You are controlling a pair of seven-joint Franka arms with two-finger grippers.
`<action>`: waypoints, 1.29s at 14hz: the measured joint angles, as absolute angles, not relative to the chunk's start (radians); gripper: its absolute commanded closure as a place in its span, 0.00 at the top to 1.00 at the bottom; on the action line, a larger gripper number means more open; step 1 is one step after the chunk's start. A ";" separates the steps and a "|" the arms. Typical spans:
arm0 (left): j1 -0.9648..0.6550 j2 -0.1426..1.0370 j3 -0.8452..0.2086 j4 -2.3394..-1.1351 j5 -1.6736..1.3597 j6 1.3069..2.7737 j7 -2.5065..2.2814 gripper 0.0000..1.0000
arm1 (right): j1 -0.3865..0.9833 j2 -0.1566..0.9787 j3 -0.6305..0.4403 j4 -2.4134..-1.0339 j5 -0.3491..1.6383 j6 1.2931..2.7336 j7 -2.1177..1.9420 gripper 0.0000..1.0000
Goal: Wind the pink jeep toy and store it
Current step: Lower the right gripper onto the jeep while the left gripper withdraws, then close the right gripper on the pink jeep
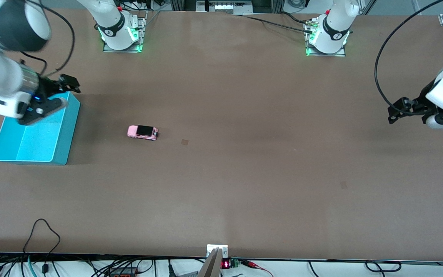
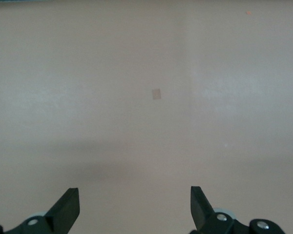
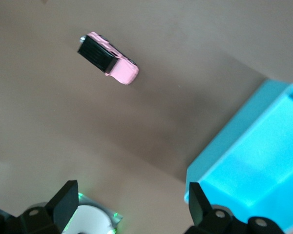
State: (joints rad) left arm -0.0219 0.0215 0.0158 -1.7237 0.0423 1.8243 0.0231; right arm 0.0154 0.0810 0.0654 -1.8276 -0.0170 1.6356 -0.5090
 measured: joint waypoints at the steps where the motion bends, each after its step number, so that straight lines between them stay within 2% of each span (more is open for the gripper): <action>1: -0.024 0.019 0.016 -1.727 0.042 1.813 0.030 1.00 | 0.026 0.084 0.066 -1.887 -0.017 1.699 -0.557 1.00; 6: -0.031 0.018 0.014 -1.717 0.042 1.734 0.002 1.00 | 0.132 0.086 0.071 -2.147 -0.017 2.076 -0.719 1.00; 9: -0.036 0.018 -0.003 -1.706 0.042 1.721 -0.004 1.00 | 0.138 0.118 0.069 -2.266 -0.017 2.326 -0.850 1.00; 13: -0.038 0.018 -0.006 -1.704 0.042 1.721 -0.008 1.00 | 0.137 0.223 0.068 -2.299 -0.017 2.535 -0.966 1.00; 17: -0.037 0.018 -0.006 -1.704 0.042 1.720 -0.008 1.00 | 0.138 0.318 0.073 -2.309 -0.017 2.673 -0.988 1.00; 18: -0.037 0.018 -0.006 -1.704 0.042 1.720 -0.009 1.00 | 0.138 0.331 0.075 -2.315 -0.017 2.701 -0.988 0.95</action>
